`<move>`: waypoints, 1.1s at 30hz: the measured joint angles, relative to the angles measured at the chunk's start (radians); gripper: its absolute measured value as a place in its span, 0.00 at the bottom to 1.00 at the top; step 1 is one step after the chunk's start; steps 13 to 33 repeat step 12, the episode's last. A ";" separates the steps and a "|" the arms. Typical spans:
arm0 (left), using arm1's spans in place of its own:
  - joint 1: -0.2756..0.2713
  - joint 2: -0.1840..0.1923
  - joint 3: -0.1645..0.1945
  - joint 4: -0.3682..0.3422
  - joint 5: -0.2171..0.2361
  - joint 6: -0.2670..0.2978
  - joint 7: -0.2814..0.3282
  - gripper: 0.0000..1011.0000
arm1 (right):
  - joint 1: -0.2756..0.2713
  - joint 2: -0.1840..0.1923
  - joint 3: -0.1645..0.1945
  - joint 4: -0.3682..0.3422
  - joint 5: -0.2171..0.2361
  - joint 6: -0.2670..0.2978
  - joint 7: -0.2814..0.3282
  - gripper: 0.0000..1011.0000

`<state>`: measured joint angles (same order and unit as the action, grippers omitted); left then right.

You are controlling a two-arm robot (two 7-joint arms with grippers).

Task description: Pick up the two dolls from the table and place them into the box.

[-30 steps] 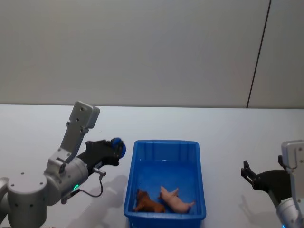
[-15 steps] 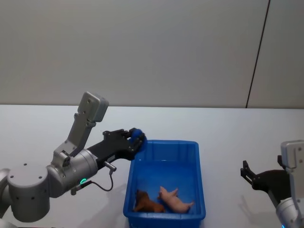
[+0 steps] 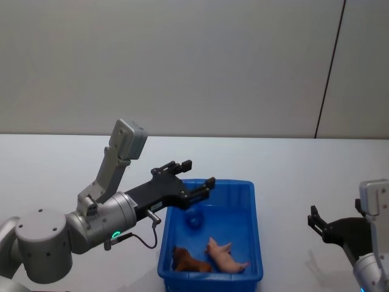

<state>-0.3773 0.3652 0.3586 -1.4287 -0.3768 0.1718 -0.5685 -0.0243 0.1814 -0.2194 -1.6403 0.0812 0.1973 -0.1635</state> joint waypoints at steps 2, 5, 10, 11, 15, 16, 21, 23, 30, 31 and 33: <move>0.000 -0.001 0.001 0.001 -0.002 -0.004 -0.006 0.77 | 0.000 0.000 0.000 0.000 0.000 0.000 0.000 0.99; -0.001 -0.002 0.002 0.003 -0.006 -0.010 -0.018 0.85 | 0.000 0.000 0.000 0.000 0.000 0.000 0.000 0.99; -0.002 -0.004 0.004 0.005 -0.009 -0.017 -0.031 0.97 | 0.000 0.000 0.000 0.000 0.000 0.000 0.000 0.99; -0.002 -0.004 0.005 0.006 -0.011 -0.019 -0.034 0.99 | 0.000 0.000 0.000 0.000 0.000 0.000 0.000 0.99; -0.003 -0.004 0.005 0.006 -0.011 -0.020 -0.035 0.99 | 0.000 0.000 0.000 0.000 0.000 0.000 0.000 0.99; -0.003 -0.004 0.005 0.006 -0.011 -0.020 -0.035 0.99 | 0.000 0.000 0.000 0.000 0.000 0.000 0.000 0.99; -0.003 -0.004 0.005 0.006 -0.011 -0.020 -0.035 0.99 | 0.000 0.000 0.000 0.000 0.000 0.000 0.000 0.99; -0.003 -0.004 0.005 0.006 -0.011 -0.020 -0.035 0.99 | 0.000 0.000 0.000 0.000 0.000 0.000 0.000 0.99; -0.003 -0.004 0.005 0.006 -0.011 -0.020 -0.035 0.99 | 0.000 0.000 0.000 0.000 0.000 0.000 0.000 0.99; -0.003 -0.004 0.005 0.006 -0.011 -0.020 -0.035 0.99 | 0.000 0.000 0.000 0.000 0.000 0.000 0.000 0.99; -0.003 -0.004 0.005 0.006 -0.011 -0.020 -0.035 0.99 | 0.000 0.000 0.000 0.000 0.000 0.000 0.000 0.99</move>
